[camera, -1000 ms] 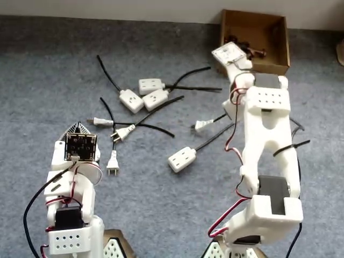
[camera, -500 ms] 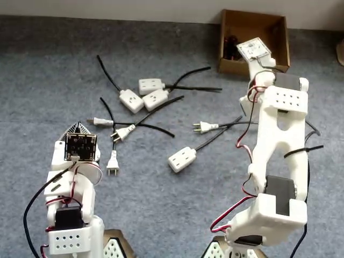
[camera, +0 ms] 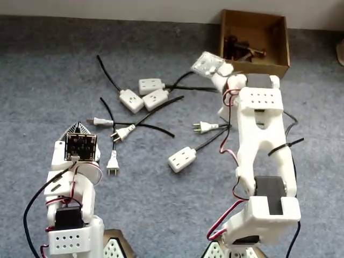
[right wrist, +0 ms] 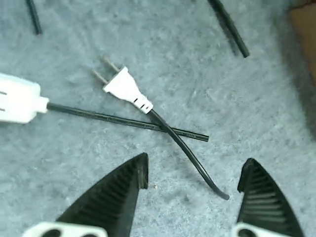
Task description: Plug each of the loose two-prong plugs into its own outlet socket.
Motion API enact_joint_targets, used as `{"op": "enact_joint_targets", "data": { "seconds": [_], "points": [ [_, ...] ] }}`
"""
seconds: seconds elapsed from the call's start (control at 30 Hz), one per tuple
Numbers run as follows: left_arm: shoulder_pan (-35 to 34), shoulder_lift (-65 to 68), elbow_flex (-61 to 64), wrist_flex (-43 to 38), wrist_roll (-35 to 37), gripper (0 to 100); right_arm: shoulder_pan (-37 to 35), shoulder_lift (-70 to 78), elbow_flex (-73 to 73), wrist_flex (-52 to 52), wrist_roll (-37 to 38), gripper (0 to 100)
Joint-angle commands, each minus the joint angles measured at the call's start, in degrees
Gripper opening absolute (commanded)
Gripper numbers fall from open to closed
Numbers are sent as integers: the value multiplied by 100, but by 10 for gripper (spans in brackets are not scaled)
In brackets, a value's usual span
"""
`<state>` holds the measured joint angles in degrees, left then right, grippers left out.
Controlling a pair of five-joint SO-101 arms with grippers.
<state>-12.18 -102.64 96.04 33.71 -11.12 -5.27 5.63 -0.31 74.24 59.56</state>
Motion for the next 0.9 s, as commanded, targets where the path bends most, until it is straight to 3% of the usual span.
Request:
{"op": "enact_joint_targets", "data": {
  "seconds": [0.0,0.87],
  "points": [
    [101,-13,119,26,-53,7,-75,-330,75,-145,624,283],
    [189,-22,119,132,-70,7,-277,-312,743,-1420,756,282]
  ]
}}
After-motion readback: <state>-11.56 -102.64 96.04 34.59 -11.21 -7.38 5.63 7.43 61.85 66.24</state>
